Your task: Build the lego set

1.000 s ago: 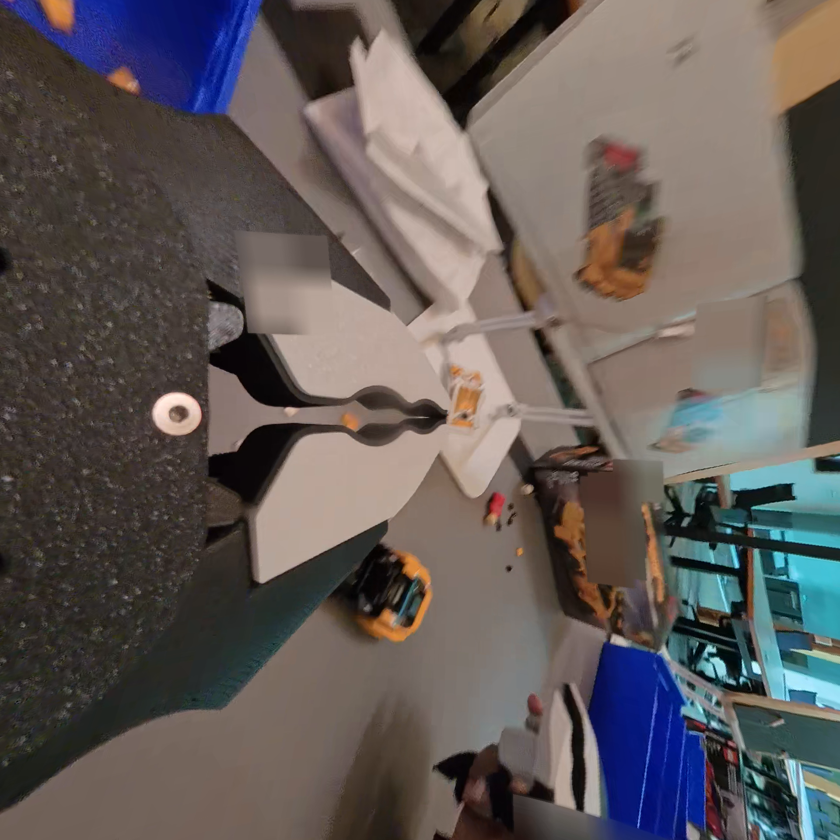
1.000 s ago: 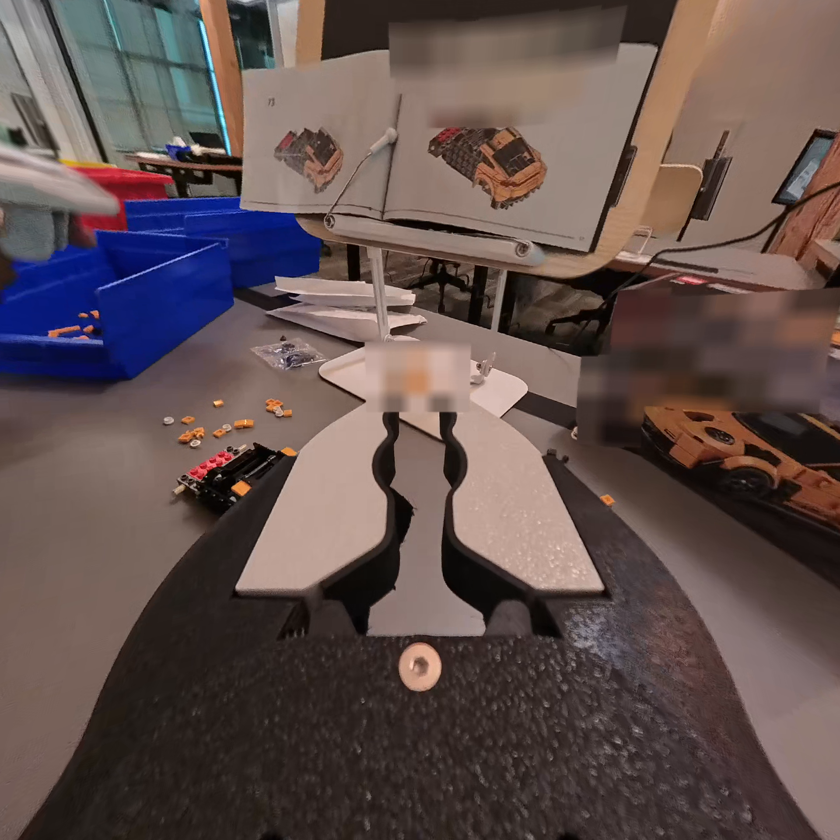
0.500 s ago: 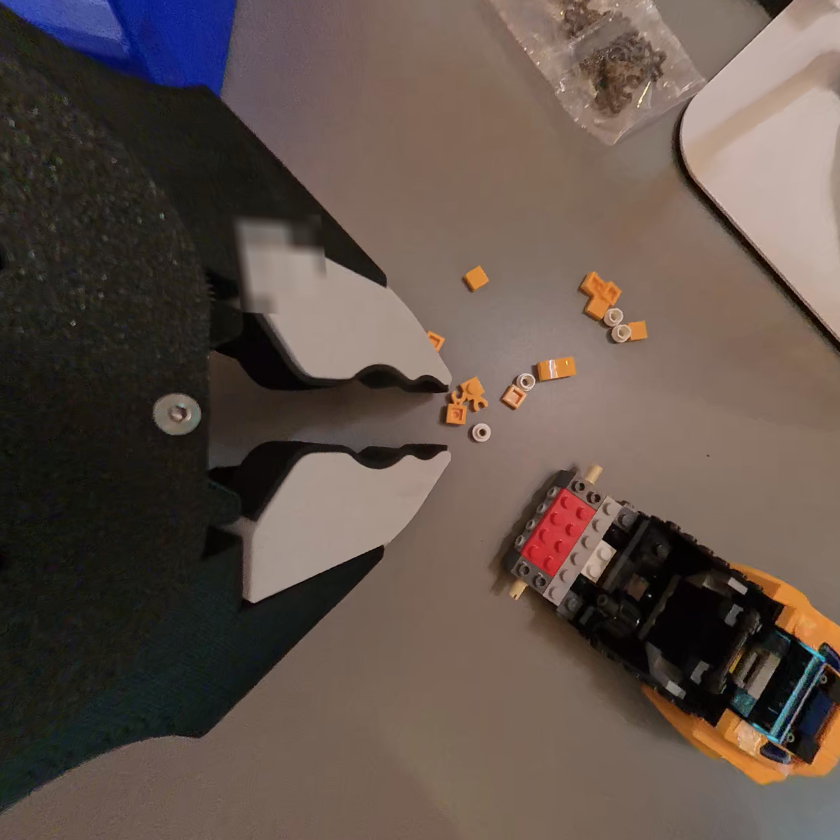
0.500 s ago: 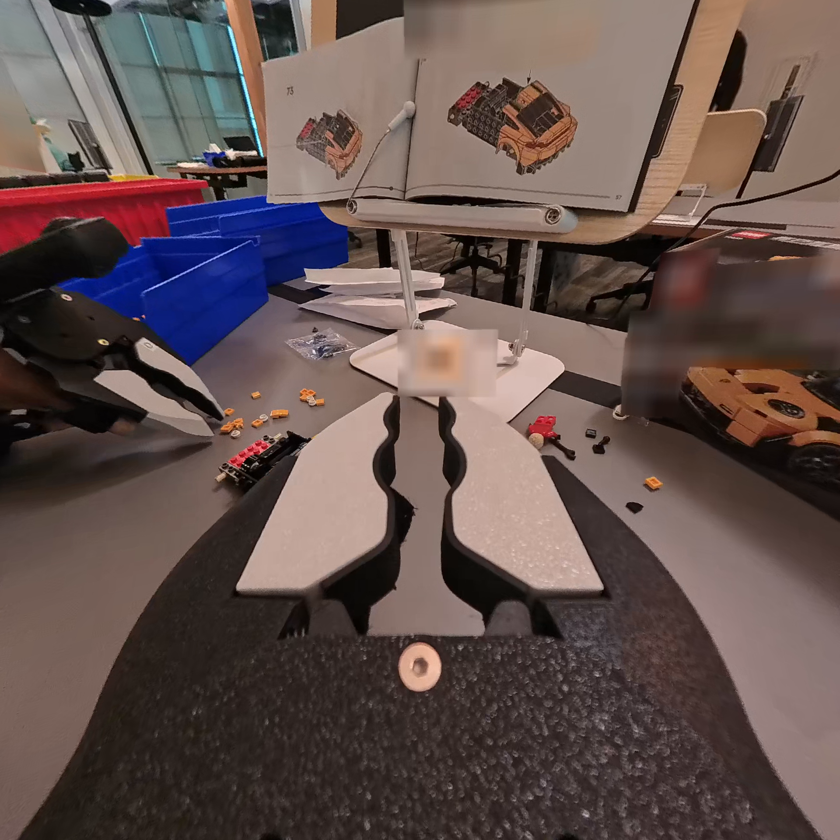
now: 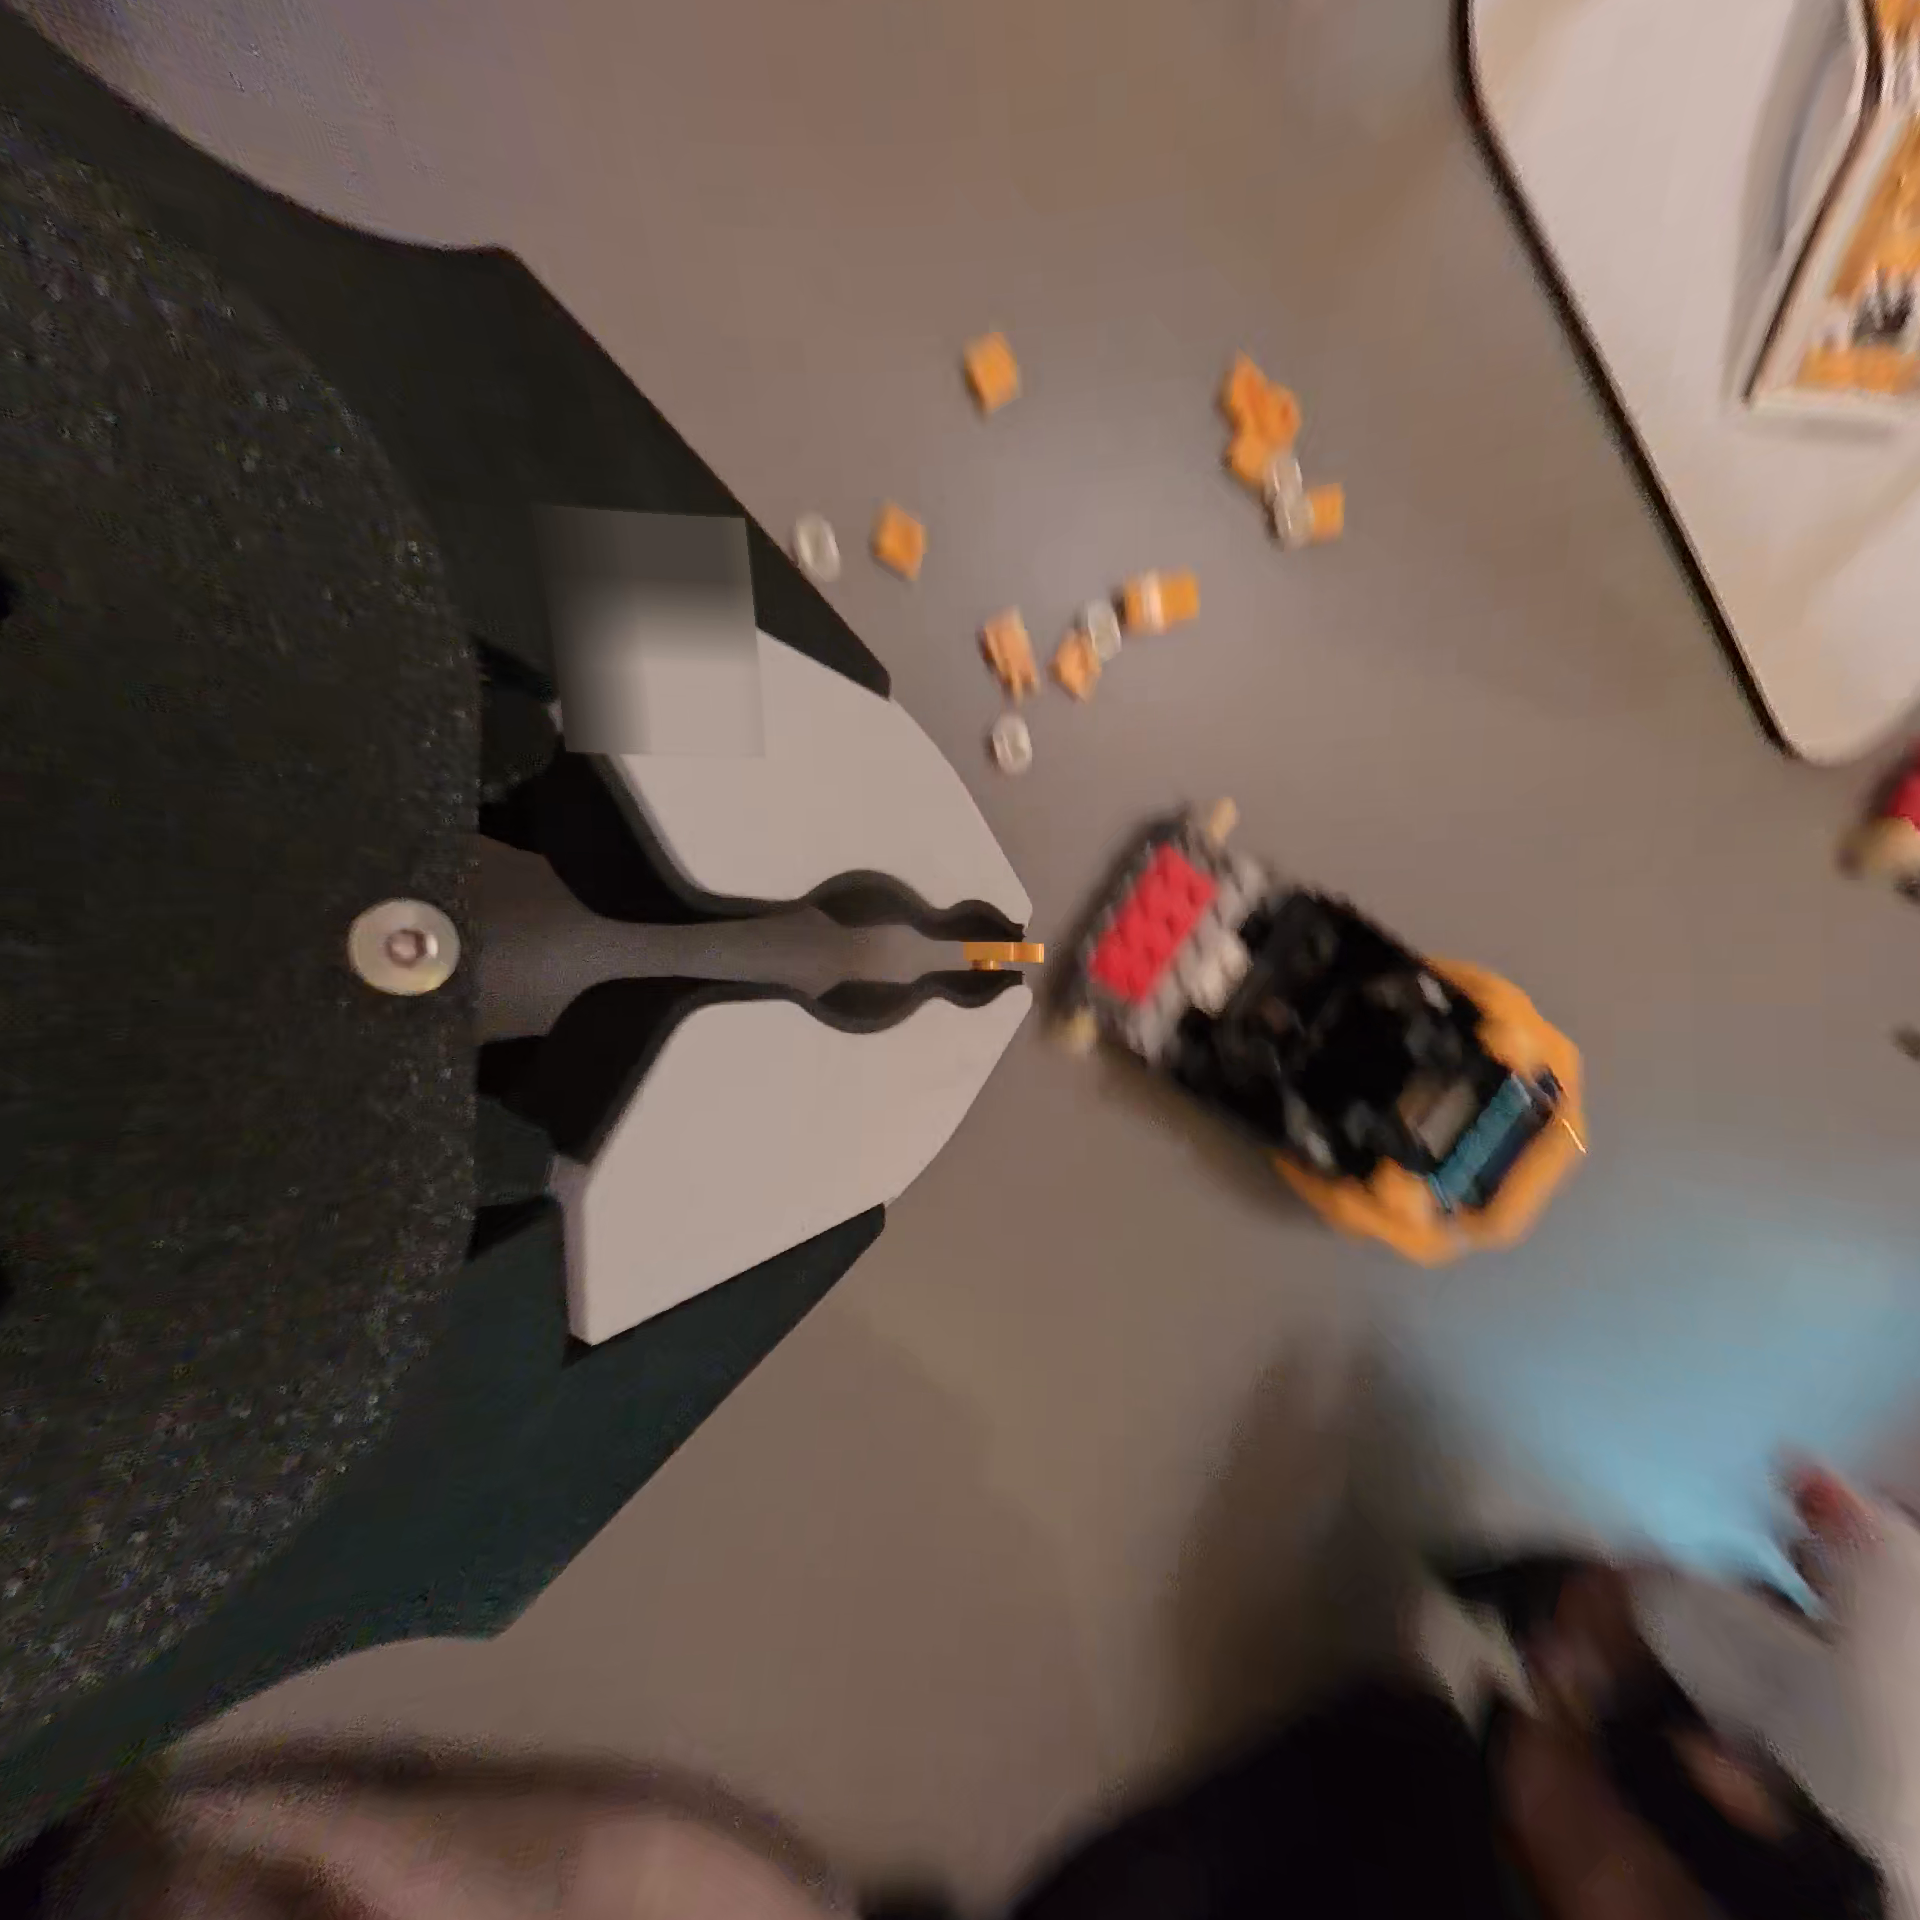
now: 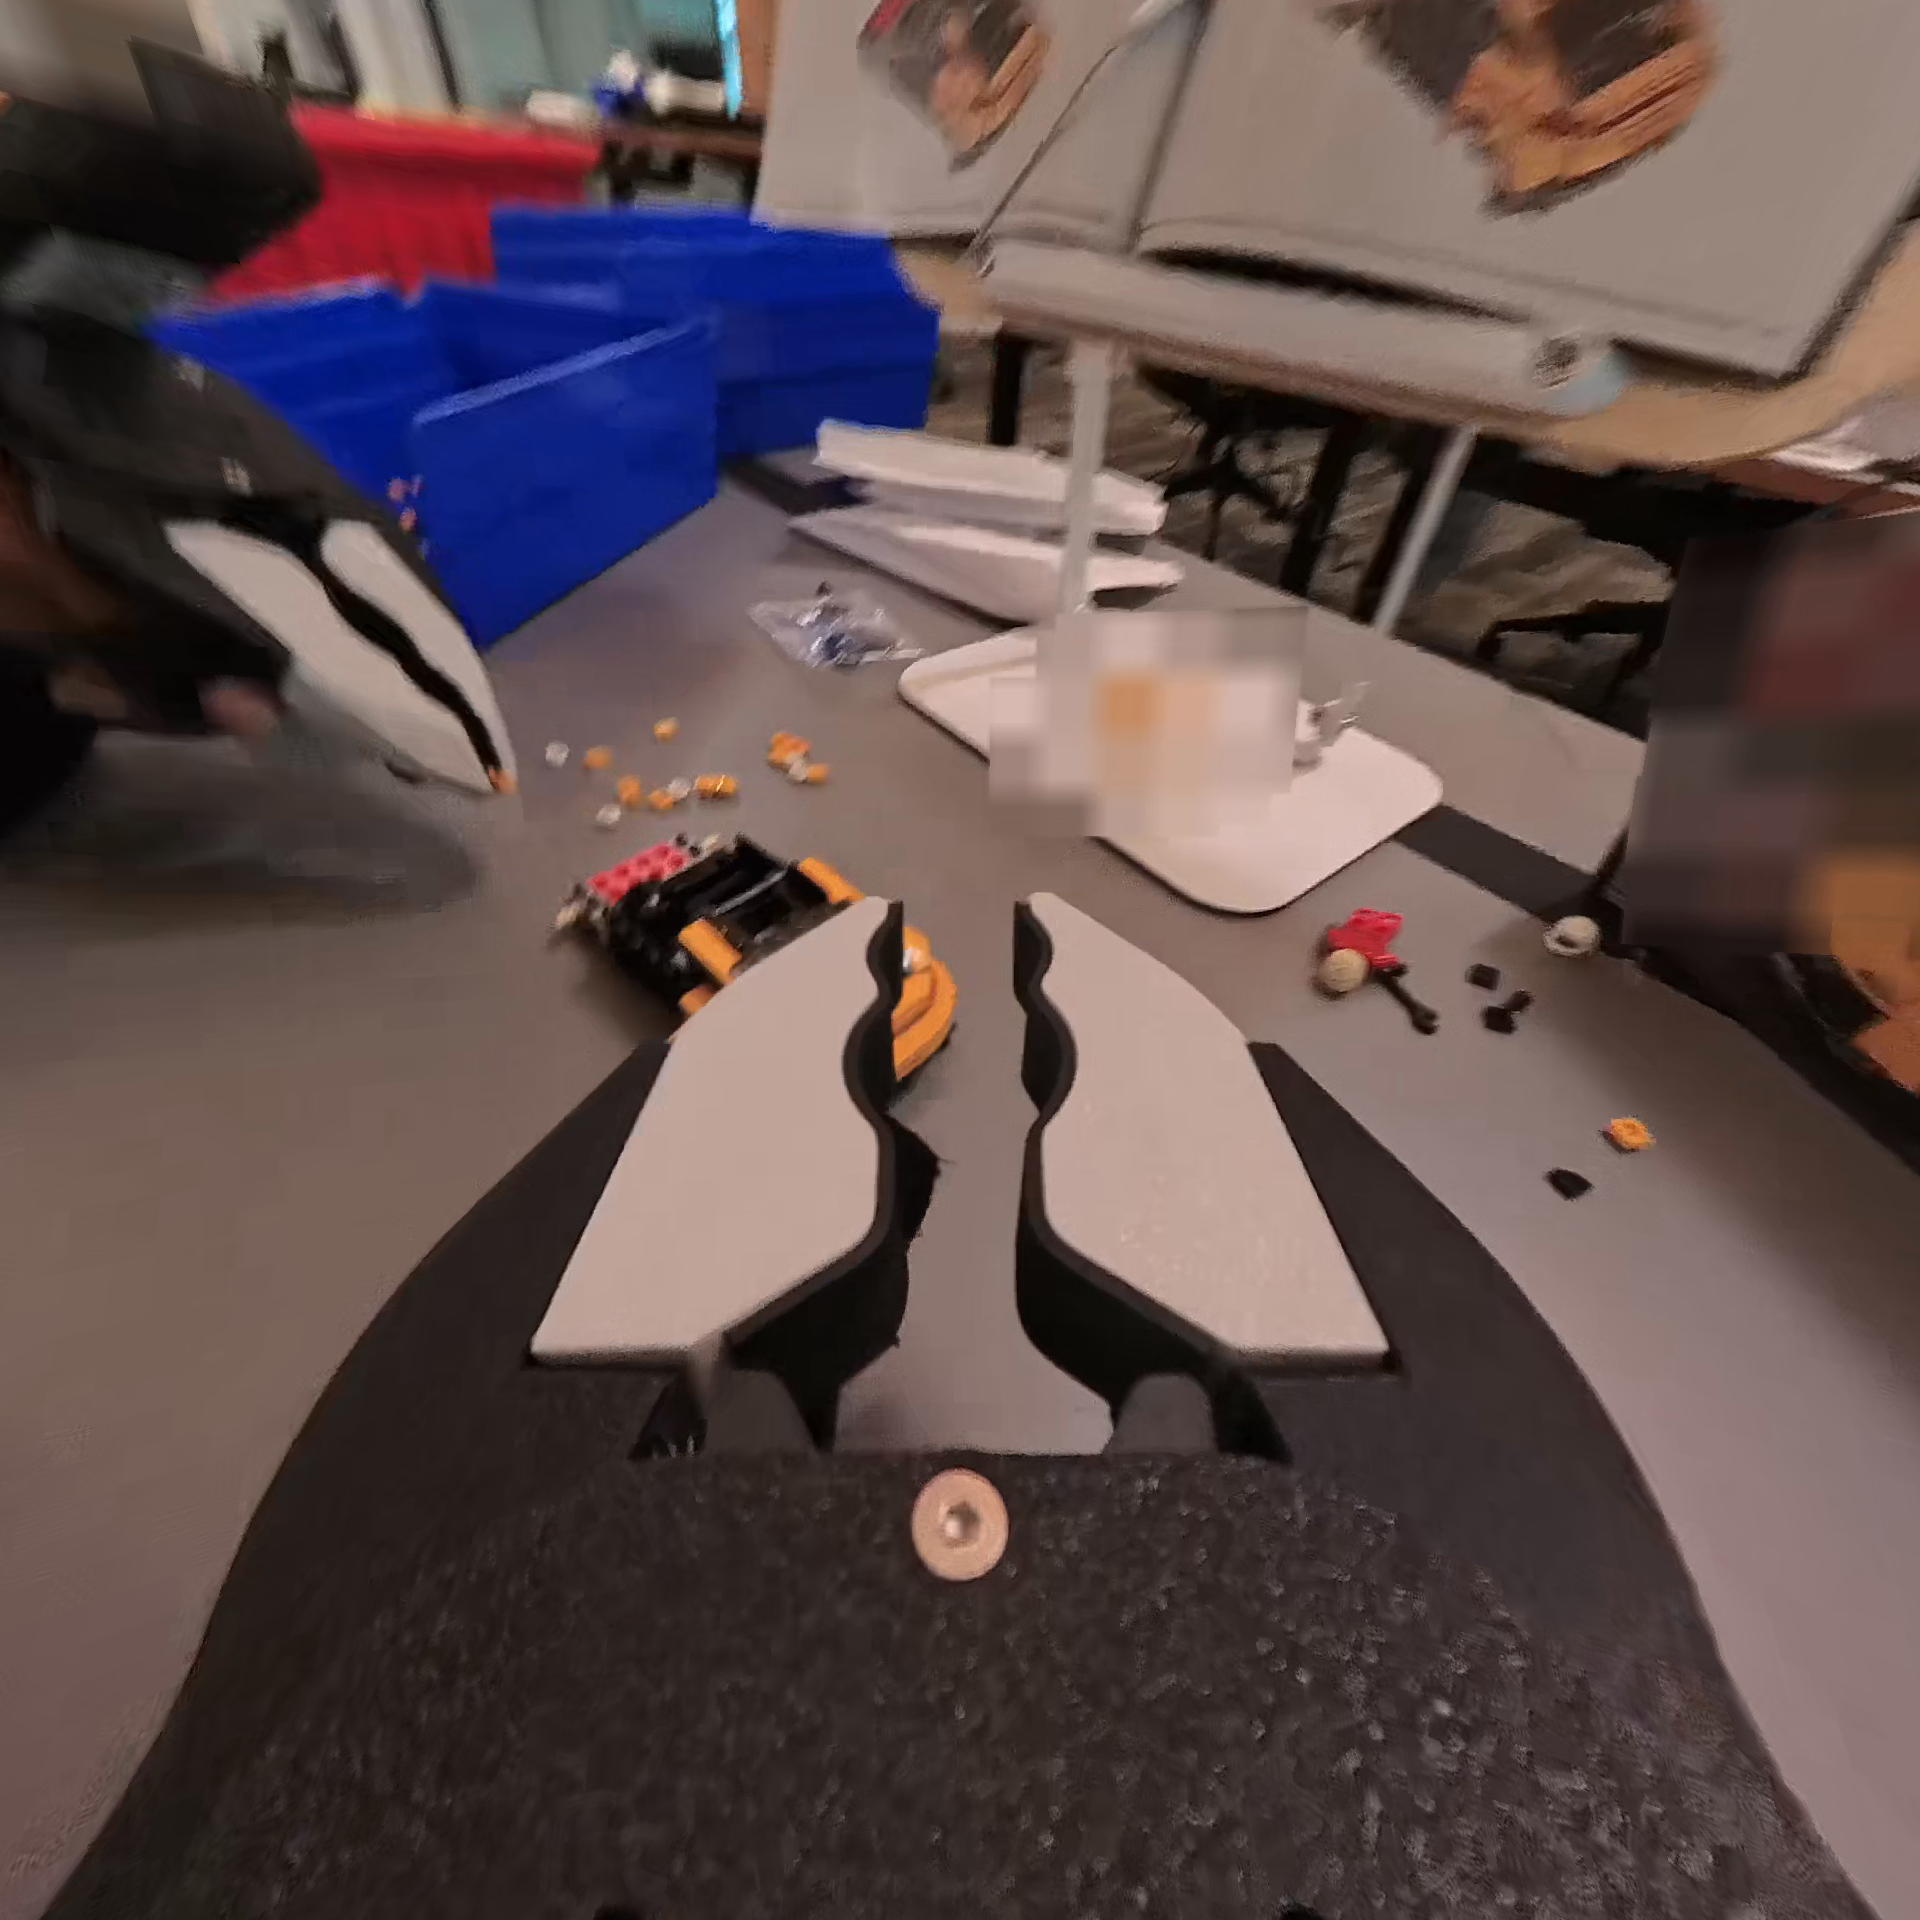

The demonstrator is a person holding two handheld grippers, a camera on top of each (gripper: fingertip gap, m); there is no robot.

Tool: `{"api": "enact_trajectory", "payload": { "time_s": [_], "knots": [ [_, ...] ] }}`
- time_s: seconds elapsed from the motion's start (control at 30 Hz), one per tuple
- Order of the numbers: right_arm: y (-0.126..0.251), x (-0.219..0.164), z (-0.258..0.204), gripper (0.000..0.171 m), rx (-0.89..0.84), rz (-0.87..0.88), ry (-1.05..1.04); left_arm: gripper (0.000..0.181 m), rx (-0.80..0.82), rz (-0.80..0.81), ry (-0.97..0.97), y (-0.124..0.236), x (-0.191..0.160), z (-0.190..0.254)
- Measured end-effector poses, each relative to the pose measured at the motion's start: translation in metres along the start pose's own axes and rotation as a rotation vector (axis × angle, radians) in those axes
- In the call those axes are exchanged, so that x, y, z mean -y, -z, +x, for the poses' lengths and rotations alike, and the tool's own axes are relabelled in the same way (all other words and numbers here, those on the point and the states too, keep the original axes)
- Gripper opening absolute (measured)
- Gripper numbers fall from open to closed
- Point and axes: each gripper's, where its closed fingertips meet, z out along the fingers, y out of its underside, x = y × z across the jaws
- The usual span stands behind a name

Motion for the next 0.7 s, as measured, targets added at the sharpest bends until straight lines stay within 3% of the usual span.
{"api": "enact_trajectory", "payload": {
  "time_s": [0.1,0.2,0.27,0.37,0.43,0.7],
  "knots": [
    [-0.011,-0.019,-0.014,0.033,0.057,-0.117,0.113,0.004,-0.303,0.098,0.184,0.001,0.011,0.051],
    [-0.014,-0.019,-0.027,0.034,0.105,-0.123,0.148,0.005,-0.577,0.103,0.417,-0.006,0.013,0.095],
    [-0.008,-0.013,-0.056,0.031,0.267,-0.100,0.141,0.005,-0.693,0.071,0.553,-0.014,0.011,0.113],
    [0.006,-0.017,-0.111,0.029,0.510,-0.120,0.266,0.004,-0.788,0.053,0.685,-0.023,0.012,0.126],
    [0.005,-0.025,-0.126,0.029,0.510,-0.142,0.379,0.004,-0.803,0.069,0.723,-0.026,0.015,0.127],
    [0.001,-0.029,-0.145,0.020,0.526,-0.130,0.438,0.004,-0.873,0.100,0.766,-0.026,0.024,0.134]
  ]
}}
